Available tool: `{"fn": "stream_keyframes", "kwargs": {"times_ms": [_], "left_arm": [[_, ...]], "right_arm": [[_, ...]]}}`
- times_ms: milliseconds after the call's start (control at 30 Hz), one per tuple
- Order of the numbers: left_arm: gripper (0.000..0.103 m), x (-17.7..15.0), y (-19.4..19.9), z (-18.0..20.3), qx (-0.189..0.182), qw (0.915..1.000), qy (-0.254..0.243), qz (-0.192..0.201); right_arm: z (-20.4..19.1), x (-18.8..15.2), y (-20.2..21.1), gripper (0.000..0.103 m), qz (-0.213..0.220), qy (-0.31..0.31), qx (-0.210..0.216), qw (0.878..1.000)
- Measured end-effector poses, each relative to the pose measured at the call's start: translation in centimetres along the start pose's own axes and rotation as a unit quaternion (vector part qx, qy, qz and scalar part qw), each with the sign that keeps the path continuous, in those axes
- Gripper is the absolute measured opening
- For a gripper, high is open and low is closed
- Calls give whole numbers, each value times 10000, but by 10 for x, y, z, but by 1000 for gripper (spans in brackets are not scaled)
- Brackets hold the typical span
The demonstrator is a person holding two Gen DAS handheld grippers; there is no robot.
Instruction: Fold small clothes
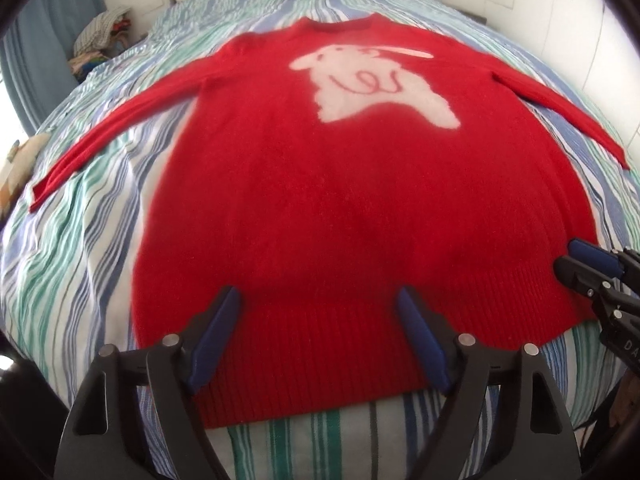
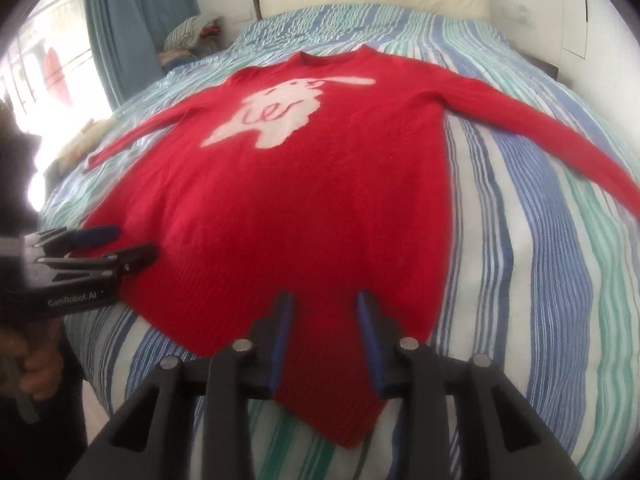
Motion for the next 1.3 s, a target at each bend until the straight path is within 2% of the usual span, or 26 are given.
{"fn": "stream_keyframes", "kwargs": {"times_ms": [133,1300], "left_arm": [[88,0,-3,-6,-59,9998,180,-26],[95,1,-10,-7,49,9999,124,-106]], "right_arm": [[2,-2,-4,34,-16,-131,56,9999],[-8,1,-6,35,-205,-4,-228,9995]]}}
Point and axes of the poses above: each gripper's, at about its wrist camera, not at the fingertips, and y roughly against the way its jaws point, z to its right, x to its top, the point moved 1 cm from there along -y, roughly the way its jaws point, and after that the axes turned 15 degrees about -x, right-handed, at the moved point
